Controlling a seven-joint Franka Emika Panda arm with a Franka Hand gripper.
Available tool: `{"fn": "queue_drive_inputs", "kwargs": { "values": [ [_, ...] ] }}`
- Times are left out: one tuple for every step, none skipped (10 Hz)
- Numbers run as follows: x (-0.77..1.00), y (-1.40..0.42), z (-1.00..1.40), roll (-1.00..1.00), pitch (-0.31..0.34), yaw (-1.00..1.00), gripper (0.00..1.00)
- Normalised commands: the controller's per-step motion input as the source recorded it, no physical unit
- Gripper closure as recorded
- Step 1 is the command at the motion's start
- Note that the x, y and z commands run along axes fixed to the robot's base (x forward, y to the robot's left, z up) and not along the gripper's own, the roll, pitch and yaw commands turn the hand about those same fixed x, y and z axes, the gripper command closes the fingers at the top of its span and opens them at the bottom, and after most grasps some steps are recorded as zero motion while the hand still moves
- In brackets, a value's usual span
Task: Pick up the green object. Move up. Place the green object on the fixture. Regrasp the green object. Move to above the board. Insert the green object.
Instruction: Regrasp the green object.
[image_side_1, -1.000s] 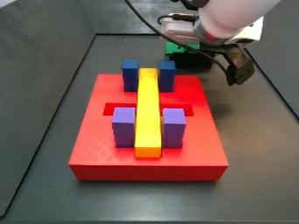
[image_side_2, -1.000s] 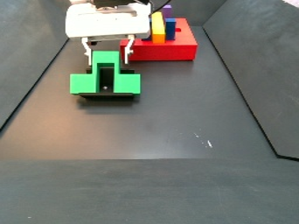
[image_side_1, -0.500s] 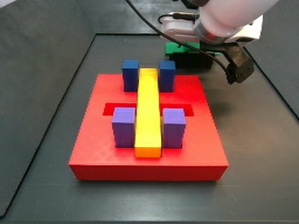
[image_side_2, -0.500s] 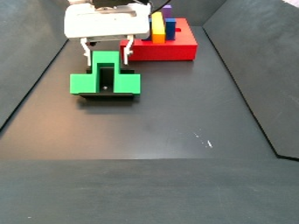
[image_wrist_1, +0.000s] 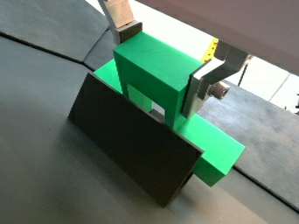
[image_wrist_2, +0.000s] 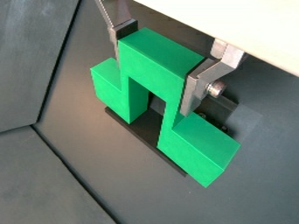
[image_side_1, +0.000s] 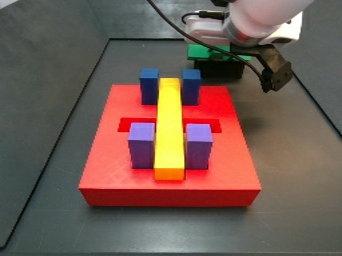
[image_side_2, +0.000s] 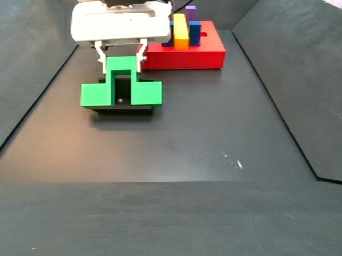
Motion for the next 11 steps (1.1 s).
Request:
{"fn": "queue_drive_inputs", "kwargs": {
  "values": [
    [0.0,0.0,0.0,0.0,0.0,0.0,1.0],
    [0.0,0.0,0.0,0.0,0.0,0.0,1.0],
    [0.0,0.0,0.0,0.0,0.0,0.0,1.0],
    [0.0,0.0,0.0,0.0,0.0,0.0,1.0],
    [0.0,0.0,0.0,0.0,0.0,0.0,1.0],
    [0.0,0.0,0.0,0.0,0.0,0.0,1.0],
    [0.0,0.0,0.0,0.0,0.0,0.0,1.0],
    [0.0,0.0,0.0,0.0,0.0,0.0,1.0],
    [0.0,0.0,0.0,0.0,0.0,0.0,1.0],
    [0.0,0.0,0.0,0.0,0.0,0.0,1.0],
    [0.0,0.0,0.0,0.0,0.0,0.0,1.0]
  ]
}}
